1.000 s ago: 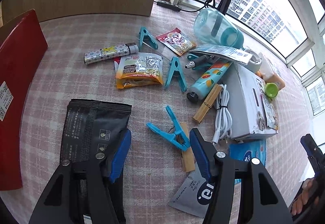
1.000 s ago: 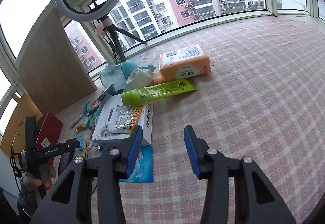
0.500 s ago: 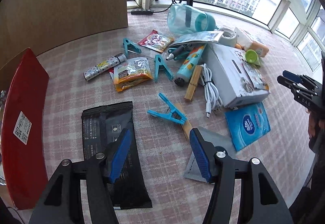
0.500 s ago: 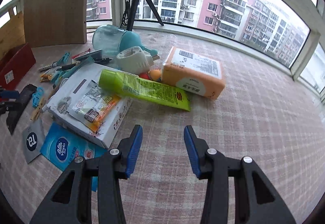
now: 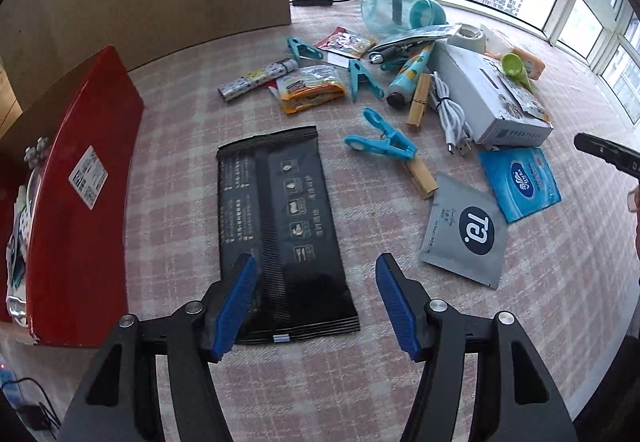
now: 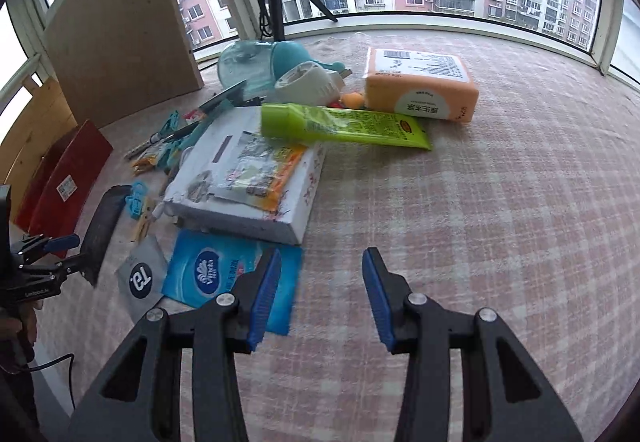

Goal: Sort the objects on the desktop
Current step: 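Move the left tool over the black pouch while the right tool approaches a blue clothespin, then close the right tool on the blue clothespin while the left tool lowers around the black pouch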

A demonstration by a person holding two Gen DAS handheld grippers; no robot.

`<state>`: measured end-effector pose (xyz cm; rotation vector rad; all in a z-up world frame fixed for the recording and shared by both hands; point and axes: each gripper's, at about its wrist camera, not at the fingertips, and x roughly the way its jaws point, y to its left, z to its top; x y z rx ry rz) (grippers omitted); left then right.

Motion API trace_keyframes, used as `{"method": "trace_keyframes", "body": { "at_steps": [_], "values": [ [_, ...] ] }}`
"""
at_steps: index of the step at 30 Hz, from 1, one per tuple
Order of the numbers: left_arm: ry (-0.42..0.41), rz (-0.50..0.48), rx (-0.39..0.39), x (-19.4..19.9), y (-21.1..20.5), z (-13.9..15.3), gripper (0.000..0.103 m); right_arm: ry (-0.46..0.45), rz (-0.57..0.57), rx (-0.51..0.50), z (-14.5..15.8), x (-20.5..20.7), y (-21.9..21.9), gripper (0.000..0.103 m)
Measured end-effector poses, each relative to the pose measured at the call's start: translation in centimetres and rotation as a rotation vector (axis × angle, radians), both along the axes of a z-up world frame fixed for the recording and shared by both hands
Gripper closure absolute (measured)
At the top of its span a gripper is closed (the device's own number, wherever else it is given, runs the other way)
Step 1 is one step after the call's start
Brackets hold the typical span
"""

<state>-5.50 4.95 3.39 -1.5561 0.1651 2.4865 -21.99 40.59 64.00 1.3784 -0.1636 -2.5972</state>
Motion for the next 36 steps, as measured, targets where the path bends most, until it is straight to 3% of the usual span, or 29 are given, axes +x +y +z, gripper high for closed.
{"method": "trace_keyframes", "body": {
  "at_steps": [6, 11, 14, 20, 25, 30, 36],
  "values": [
    [0.017, 0.008, -0.026, -0.3, 0.5, -0.4, 0.04, 0.04, 0.073, -0.117, 1.4, 2.8, -4.7, 0.061],
    [0.021, 0.018, -0.047, -0.7, 0.7, -0.6, 0.039, 0.074, 0.186, -0.05, 2.1, 2.1, -11.0, 0.061],
    [0.019, 0.038, -0.019, -0.6, 0.1, -0.4, 0.037, 0.099, 0.292, -0.028, 2.3, 0.8, -15.3, 0.061],
    [0.026, 0.067, 0.03, -0.6, -1.2, -0.4, 0.028, 0.092, 0.435, 0.128, 0.9, -2.3, -21.4, 0.061],
    [0.008, 0.08, -0.027, -1.5, -1.1, -1.6, 0.028, 0.021, 0.468, 0.144, -1.9, -4.4, -23.4, 0.061],
    [-0.011, 0.097, 0.011, -1.4, -1.5, -2.3, 0.026, 0.012, 0.459, 0.196, -3.4, -5.2, -24.3, 0.061],
    [0.058, 0.066, 0.054, -0.7, -1.4, 0.1, 0.026, 0.048, 0.464, 0.148, -1.9, -4.5, -22.6, 0.061]
  ]
}}
